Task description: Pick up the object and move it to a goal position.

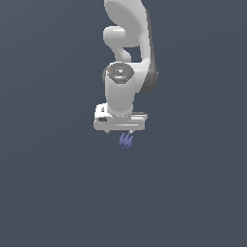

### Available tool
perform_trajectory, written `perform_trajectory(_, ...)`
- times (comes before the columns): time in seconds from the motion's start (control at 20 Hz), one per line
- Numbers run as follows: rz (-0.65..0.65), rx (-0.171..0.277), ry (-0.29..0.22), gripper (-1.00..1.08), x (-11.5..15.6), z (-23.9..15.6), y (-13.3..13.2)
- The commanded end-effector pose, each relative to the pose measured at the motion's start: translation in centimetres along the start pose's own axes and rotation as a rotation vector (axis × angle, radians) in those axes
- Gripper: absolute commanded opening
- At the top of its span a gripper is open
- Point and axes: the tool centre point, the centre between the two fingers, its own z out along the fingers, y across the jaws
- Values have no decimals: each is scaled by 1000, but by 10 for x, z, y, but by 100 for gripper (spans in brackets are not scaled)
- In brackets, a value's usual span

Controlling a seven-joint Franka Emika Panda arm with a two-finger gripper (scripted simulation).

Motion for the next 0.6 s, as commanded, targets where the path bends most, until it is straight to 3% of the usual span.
perform_trajectory(0.0, 0, 0, 0, 100, 0, 0, 0)
perform_trajectory(0.55, -20, -27, 9, 100, 5, -11, 18)
